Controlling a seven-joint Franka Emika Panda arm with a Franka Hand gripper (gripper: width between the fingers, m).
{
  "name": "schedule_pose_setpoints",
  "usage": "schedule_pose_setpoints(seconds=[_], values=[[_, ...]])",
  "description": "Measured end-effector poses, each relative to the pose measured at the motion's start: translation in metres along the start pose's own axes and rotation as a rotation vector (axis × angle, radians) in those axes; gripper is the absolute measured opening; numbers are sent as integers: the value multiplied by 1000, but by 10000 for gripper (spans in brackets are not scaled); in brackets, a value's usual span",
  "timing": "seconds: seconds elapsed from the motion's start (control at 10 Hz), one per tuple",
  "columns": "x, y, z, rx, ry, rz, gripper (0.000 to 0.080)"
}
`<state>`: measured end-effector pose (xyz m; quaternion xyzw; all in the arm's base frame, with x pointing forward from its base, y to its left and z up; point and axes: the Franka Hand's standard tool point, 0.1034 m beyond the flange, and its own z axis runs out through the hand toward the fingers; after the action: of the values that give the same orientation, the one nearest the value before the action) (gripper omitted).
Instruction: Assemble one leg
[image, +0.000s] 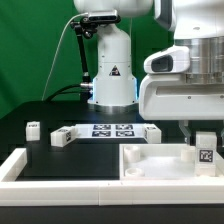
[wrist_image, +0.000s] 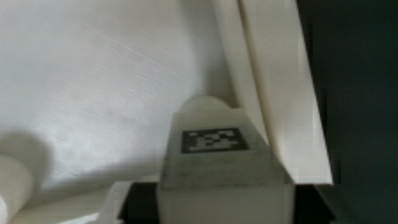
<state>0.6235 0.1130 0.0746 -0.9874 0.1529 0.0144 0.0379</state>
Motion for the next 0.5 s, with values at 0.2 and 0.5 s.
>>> schedule_pose_setpoints(seconds=[0.2,0.5], values=[[0,1,0,2,-1,26,294],[2,14,-1,-8,0,200,294]])
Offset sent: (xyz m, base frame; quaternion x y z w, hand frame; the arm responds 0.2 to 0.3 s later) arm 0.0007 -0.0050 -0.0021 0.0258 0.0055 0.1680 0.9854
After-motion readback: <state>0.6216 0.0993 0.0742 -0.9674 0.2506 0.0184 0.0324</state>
